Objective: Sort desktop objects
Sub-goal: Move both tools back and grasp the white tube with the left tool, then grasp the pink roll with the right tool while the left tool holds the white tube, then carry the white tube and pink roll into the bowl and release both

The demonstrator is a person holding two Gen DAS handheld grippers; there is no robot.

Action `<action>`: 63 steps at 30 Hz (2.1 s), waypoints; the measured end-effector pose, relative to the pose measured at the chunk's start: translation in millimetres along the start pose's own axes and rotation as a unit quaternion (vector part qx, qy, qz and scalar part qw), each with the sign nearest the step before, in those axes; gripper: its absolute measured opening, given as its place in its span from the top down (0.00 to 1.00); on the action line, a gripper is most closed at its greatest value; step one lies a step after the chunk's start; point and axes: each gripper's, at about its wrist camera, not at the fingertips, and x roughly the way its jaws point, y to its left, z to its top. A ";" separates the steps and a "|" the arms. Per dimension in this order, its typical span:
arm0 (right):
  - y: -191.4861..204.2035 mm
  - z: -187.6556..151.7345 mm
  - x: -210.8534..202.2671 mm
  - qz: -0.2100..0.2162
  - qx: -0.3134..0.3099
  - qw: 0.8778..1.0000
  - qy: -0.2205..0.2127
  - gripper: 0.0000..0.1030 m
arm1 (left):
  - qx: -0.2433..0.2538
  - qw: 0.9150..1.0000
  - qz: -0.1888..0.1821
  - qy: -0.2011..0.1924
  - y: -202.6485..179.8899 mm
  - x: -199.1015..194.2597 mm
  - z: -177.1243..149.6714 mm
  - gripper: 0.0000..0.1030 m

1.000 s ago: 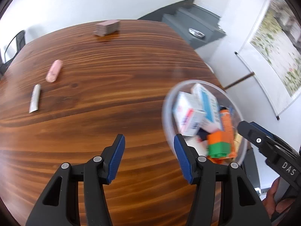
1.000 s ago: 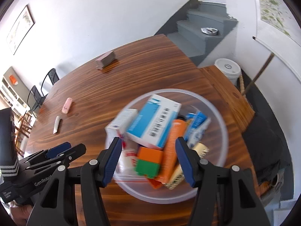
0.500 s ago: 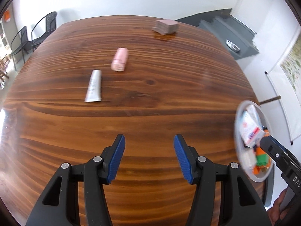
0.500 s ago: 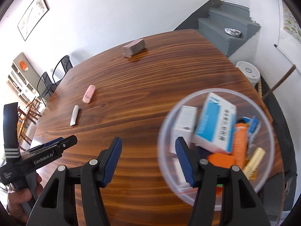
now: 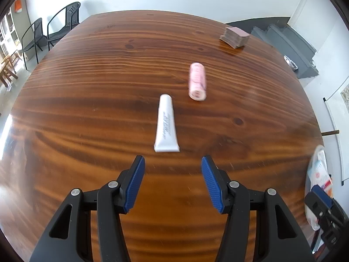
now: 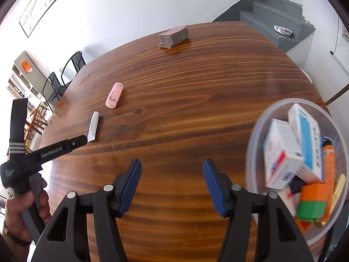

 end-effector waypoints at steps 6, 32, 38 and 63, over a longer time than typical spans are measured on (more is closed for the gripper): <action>17.7 9.8 22.9 -0.006 0.003 1.000 0.007 0.38 | 0.002 1.000 -0.007 0.006 14.4 21.4 23.6 0.44; 114.0 102.2 120.6 0.017 -0.069 0.997 0.005 0.38 | 0.024 0.999 -0.039 -0.005 44.5 42.2 45.3 0.78; 133.1 123.0 151.9 0.019 -0.084 0.996 0.015 0.43 | 0.009 0.999 -0.035 -0.008 59.7 37.2 45.5 0.78; 89.1 77.3 106.2 0.007 -0.054 0.998 0.027 0.69 | 0.051 0.997 -0.052 -0.013 23.3 8.4 28.0 0.78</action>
